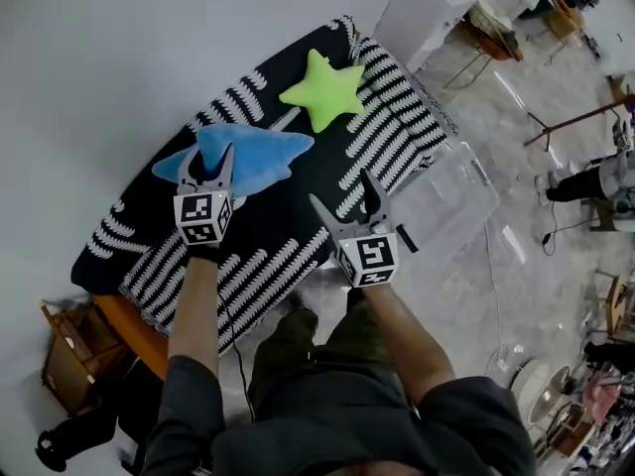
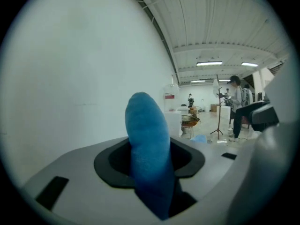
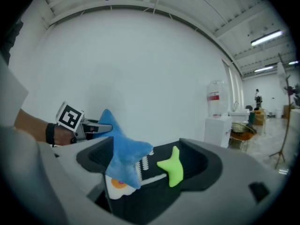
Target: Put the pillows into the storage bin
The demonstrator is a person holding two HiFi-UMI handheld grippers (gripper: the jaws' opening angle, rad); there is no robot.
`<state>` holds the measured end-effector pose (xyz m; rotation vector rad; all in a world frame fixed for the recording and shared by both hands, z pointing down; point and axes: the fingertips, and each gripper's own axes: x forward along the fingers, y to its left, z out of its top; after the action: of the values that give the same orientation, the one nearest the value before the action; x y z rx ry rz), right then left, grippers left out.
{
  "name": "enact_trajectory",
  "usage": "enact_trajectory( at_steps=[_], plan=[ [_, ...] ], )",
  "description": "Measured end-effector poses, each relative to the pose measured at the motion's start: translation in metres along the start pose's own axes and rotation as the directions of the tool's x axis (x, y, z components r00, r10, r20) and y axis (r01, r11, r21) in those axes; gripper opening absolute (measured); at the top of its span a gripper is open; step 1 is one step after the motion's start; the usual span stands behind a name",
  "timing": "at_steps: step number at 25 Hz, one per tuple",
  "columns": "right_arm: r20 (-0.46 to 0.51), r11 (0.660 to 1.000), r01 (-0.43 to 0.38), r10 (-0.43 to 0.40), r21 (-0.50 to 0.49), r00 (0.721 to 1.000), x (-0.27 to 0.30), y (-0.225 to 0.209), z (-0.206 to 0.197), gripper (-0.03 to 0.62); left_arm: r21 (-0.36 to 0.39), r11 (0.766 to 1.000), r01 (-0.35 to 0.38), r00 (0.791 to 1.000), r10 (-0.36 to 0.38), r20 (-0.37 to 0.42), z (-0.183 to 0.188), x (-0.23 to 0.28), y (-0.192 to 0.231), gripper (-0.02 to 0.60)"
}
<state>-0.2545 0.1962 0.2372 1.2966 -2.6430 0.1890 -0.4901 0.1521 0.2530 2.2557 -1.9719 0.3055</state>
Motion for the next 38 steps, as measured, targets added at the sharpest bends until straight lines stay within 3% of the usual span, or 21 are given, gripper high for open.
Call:
enact_trajectory(
  at_steps=[7,14,23,29,33,38],
  plan=[
    [-0.002,0.979,0.19,-0.191,0.075,0.982,-0.061,-0.135,-0.032,0.439,0.069,0.98,0.187,0.982,-0.186,-0.014,0.016,0.094,-0.146,0.19],
    [-0.036,0.922,0.357,-0.356,0.148,0.934,-0.138,-0.275,-0.086,0.439,0.103,0.929,0.354,0.935,-0.351,-0.045,0.007,0.171,-0.319,0.193],
    [-0.143,0.782,0.584,-0.566,0.219,0.812,-0.261,-0.444,-0.176,0.439,0.084,0.808,0.583,0.811,-0.57,-0.132,-0.049,0.254,-0.565,0.199],
    [-0.231,0.647,0.717,-0.679,0.26,0.696,-0.34,-0.509,-0.248,0.439,0.076,0.69,0.72,0.688,-0.695,-0.209,-0.113,0.276,-0.707,0.201],
    [-0.285,0.578,0.767,-0.713,0.279,0.641,-0.37,-0.534,-0.297,0.439,0.068,0.627,0.776,0.622,-0.743,-0.246,-0.154,0.282,-0.771,0.202],
    [-0.342,0.527,0.792,-0.716,0.306,0.609,-0.381,-0.543,-0.349,0.439,0.05,0.583,0.811,0.57,-0.768,-0.293,-0.208,0.28,-0.816,0.203]
  ],
)
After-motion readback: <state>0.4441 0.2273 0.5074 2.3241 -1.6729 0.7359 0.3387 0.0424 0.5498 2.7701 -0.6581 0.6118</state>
